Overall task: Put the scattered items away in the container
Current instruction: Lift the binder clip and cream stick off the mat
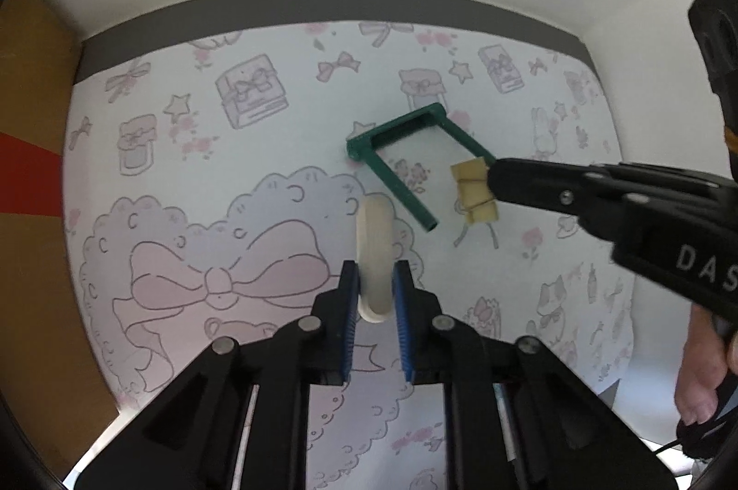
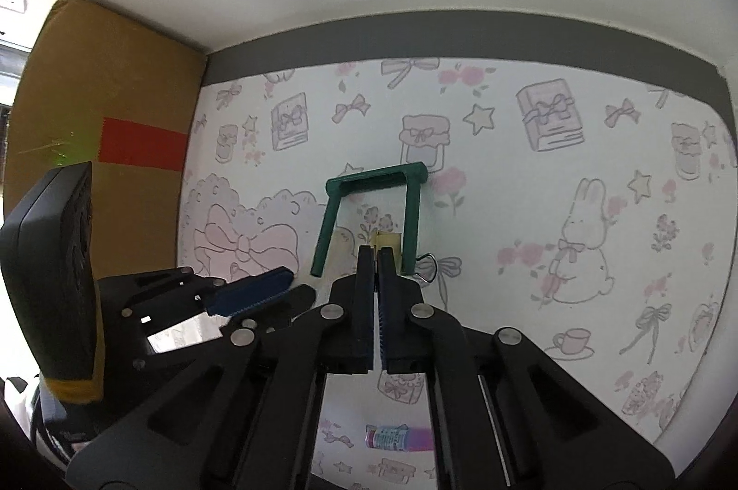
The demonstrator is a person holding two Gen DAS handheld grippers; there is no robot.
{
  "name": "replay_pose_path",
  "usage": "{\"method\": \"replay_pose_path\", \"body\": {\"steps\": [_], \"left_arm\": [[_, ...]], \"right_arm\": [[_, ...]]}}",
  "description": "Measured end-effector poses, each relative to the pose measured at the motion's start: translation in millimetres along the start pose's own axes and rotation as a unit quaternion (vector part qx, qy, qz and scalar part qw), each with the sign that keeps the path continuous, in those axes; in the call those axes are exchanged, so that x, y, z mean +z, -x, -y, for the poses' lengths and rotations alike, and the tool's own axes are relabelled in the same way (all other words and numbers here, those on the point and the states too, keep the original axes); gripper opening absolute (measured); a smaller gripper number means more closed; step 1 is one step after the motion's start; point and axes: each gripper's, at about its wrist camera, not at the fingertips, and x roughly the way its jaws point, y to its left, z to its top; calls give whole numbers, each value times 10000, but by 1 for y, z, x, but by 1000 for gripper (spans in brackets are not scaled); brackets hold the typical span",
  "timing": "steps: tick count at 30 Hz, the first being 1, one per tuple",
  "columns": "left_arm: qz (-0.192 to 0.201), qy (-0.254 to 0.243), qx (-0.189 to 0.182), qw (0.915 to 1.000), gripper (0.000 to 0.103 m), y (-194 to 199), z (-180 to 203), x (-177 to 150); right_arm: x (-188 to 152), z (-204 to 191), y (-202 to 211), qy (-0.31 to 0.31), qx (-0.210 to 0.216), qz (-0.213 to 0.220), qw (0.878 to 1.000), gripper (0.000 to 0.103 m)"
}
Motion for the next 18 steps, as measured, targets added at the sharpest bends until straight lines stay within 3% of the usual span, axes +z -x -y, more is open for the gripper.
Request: {"method": "replay_pose_path", "body": {"steps": [4, 5, 6, 15, 17, 18], "left_arm": [[119, 5, -49, 9999, 14, 22, -13, -7], [141, -3, -59, 9999, 11, 26, -15, -6], [184, -13, -45, 9998, 1, 31, -16, -7], [290, -86, -59, 9995, 1, 37, 0, -11], [109, -146, -65, 9998, 6, 28, 1, -15], [-35, -202, -3, 9998, 24, 19, 3, -17]], "right_arm": [[-3, -6, 13, 34, -13, 100, 9999, 1], [-4, -9, 17, 48, -15, 129, 9999, 1], [-5, -10, 21, 60, -30, 158, 9999, 1], [-22, -26, 41, 118, -153, 328, 9993, 1], [-26, -29, 44, 115, -173, 352, 9992, 1], [-29, -29, 45, 108, -183, 358, 9991, 1]]}}
